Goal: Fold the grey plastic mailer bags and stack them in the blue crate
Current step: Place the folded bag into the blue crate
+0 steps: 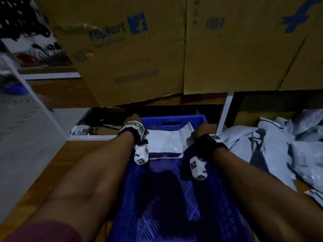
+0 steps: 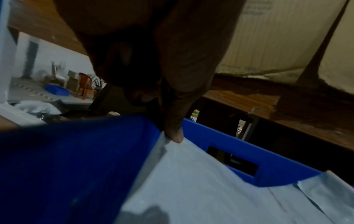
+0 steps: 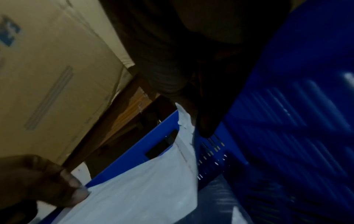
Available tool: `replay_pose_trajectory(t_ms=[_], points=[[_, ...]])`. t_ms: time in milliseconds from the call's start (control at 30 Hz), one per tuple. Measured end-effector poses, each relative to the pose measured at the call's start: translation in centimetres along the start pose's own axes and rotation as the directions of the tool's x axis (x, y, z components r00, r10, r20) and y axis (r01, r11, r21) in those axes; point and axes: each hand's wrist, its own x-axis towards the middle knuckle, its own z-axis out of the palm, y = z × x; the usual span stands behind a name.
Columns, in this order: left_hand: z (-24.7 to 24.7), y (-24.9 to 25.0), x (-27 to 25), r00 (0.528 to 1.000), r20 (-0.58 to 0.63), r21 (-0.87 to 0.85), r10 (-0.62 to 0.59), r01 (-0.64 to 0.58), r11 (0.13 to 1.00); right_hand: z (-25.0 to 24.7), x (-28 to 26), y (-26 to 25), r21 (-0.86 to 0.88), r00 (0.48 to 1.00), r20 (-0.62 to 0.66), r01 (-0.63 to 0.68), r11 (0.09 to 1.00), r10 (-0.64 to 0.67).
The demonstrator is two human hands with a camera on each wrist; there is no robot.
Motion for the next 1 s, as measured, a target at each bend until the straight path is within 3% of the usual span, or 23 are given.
replay_pose_trajectory(t_ms=[133,233,667,767,833,867,933,1000], points=[[-0.1,0.7,1.2,0.998,0.037,0.06,0.058,-0.061,0.996,2.5,1.7,-0.4,0.059,1.0,0.013,-0.011,0.998,0.01],[-0.4,1.0,2.2,0.994,-0.003,0.078,0.109,-0.108,0.991,5.0,2.4,-0.2,0.096,0.997,0.045,-0.061,0.994,0.056],[-1.4,-0.5,3.9,0.987,0.099,0.097,0.127,-0.137,0.986,8.3,5.4,1.6,0.207,0.971,0.158,-0.212,0.955,0.182],[-1.4,-0.8,3.9,0.988,0.078,0.08,0.131,-0.137,0.987,8.8,5.1,1.1,0.109,0.994,0.069,-0.09,0.99,0.082],[-1.4,-1.0,3.8,0.988,0.072,0.074,0.135,-0.14,0.987,9.1,4.4,0.3,-0.1,0.993,-0.063,0.09,0.991,-0.097],[-1.4,-1.0,3.7,0.988,0.068,0.073,0.136,-0.141,0.987,9.3,4.0,-0.1,-0.254,0.968,-0.104,0.196,0.947,-0.228],[-1.2,-1.0,3.6,0.989,0.059,0.073,0.139,-0.143,0.987,9.9,3.1,-0.8,-0.489,0.881,-0.03,0.399,0.776,-0.471],[-1.1,-1.0,3.6,0.989,0.06,0.072,0.134,-0.138,0.988,11.3,2.8,-1.4,-0.534,0.803,0.197,0.568,0.626,-0.562]])
